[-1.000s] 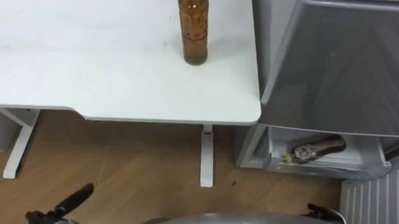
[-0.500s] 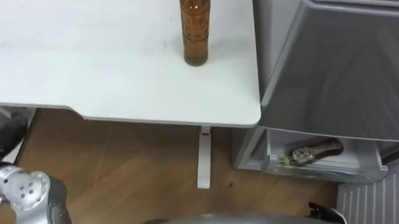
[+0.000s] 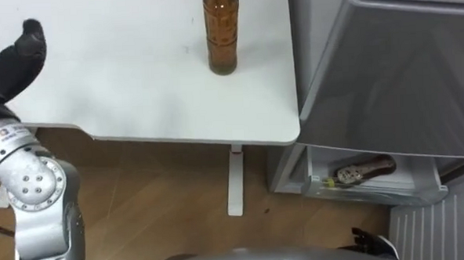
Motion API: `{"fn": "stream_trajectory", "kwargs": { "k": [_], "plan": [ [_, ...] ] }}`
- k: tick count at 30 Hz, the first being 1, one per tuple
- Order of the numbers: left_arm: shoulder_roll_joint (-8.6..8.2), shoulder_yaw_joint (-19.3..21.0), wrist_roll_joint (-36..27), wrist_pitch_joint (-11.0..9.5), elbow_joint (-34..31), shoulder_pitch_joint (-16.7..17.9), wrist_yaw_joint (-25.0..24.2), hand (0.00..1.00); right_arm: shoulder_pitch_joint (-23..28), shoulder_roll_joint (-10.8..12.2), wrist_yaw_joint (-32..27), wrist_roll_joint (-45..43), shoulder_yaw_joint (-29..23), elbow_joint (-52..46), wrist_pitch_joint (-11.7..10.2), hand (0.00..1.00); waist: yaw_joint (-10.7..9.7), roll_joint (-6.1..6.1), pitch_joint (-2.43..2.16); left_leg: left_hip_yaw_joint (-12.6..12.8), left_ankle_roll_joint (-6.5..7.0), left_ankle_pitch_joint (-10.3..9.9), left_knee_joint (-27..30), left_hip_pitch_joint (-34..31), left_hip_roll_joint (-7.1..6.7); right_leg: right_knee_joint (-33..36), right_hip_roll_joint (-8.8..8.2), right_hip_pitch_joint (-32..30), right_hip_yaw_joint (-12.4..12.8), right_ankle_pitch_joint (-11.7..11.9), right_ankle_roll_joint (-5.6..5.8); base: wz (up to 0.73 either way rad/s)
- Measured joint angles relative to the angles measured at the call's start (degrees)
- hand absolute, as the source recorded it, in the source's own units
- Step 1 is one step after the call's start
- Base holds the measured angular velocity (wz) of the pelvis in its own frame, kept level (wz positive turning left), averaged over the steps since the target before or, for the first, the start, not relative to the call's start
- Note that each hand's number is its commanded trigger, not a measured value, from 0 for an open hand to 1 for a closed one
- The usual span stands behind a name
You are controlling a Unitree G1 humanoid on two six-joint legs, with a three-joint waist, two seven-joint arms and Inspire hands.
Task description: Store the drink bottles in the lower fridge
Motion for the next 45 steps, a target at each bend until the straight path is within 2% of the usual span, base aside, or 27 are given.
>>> {"fn": "stream_trajectory", "kwargs": {
  "k": [3,6,11,15,18,23,27,31,35,39,45],
  "plan": [
    [0.02,-2.2,0.0,0.0,-0.3,-0.2,-3.0,0.00,-0.4,0.0,0.4,0.1,0.0,0.4,-0.1,0.00,-0.4,-0.09,-0.01,0.0,0.00,0.0,-0.2,-0.1,-0.02,0.0,0.00,-0.1,0.0,0.0,0.00,0.01],
    [0.02,-6.2,0.0,0.1,-0.3,-0.2,-6.9,0.00,-1.6,0.5,0.4,0.5,0.1,1.0,-0.2,0.00,-1.7,-0.16,-0.04,-0.4,0.01,0.0,-0.3,-0.1,-0.10,0.0,0.00,-0.1,0.2,0.0,0.00,0.04],
    [-0.19,-8.1,-1.9,0.3,1.0,-0.6,-12.8,0.00,-2.6,0.6,0.3,0.2,0.2,2.6,-0.5,0.00,-2.8,-0.12,0.00,0.3,0.08,0.1,-1.2,1.2,0.11,-0.1,0.14,0.0,1.5,0.0,0.00,-0.09],
    [-0.25,-8.4,-3.0,2.9,3.6,-1.2,-15.8,0.00,-2.5,0.8,0.2,0.2,0.2,2.6,-0.3,0.00,-3.2,-0.21,0.03,0.9,0.08,0.1,-1.5,1.3,0.36,-0.1,0.33,-0.3,2.0,0.0,-0.02,-0.09],
    [-0.29,-8.4,-4.3,3.9,5.8,-1.2,-17.7,0.00,-2.8,0.8,0.2,0.3,0.2,2.6,0.1,0.00,-3.1,-0.18,0.00,2.0,0.07,0.1,-1.9,1.5,0.68,-0.1,0.58,-0.8,3.1,0.1,-0.12,-0.18],
    [-0.26,-8.5,-6.3,6.0,9.4,-1.5,-18.5,0.00,-2.7,1.2,-0.2,-0.1,-0.1,2.4,0.2,0.00,-4.7,-0.19,0.05,2.1,0.07,0.1,-2.2,2.0,0.69,-0.1,0.66,-0.9,4.7,0.1,-0.13,-0.08],
    [-0.13,-8.2,-8.2,6.4,9.4,-2.2,-19.5,0.00,-2.6,1.5,0.4,-0.2,-2.3,2.1,0.2,0.00,-6.1,-0.09,0.03,2.6,0.07,0.1,-2.5,2.2,0.69,-0.1,0.66,-1.0,5.6,0.1,-0.14,-0.08],
    [-0.13,-7.6,-11.4,6.7,10.2,-5.0,-20.5,0.00,-2.1,1.6,0.5,-0.1,-3.5,1.7,0.2,0.00,-6.1,0.07,0.01,3.7,0.07,0.1,-3.0,2.9,0.83,-0.1,0.75,-0.9,6.5,0.1,-0.15,-0.14],
    [-0.14,-7.3,-11.9,7.4,13.0,-7.0,-20.6,0.00,-0.6,1.6,0.3,0.6,-4.5,0.4,0.3,0.00,-6.6,0.50,-0.28,4.7,0.07,0.1,-3.3,3.6,0.88,0.0,0.79,-0.7,7.5,0.1,-0.15,-0.12],
    [-0.14,-7.3,-11.9,8.7,15.5,-7.1,-20.4,0.00,0.0,1.5,0.2,2.3,-4.6,0.2,0.3,0.00,-7.2,0.58,-0.39,5.3,0.07,0.1,-4.1,4.4,1.02,0.0,0.95,-0.6,8.1,0.1,-0.15,-0.07],
    [-0.10,-7.3,-11.9,9.0,15.8,-7.1,-20.2,0.00,0.0,1.5,-0.4,2.3,-4.6,-0.1,1.2,0.00,-7.6,0.46,-0.29,6.4,0.07,0.1,-4.3,4.9,1.14,0.0,1.09,-0.7,9.4,0.1,-0.18,-0.09]
  ]
}}
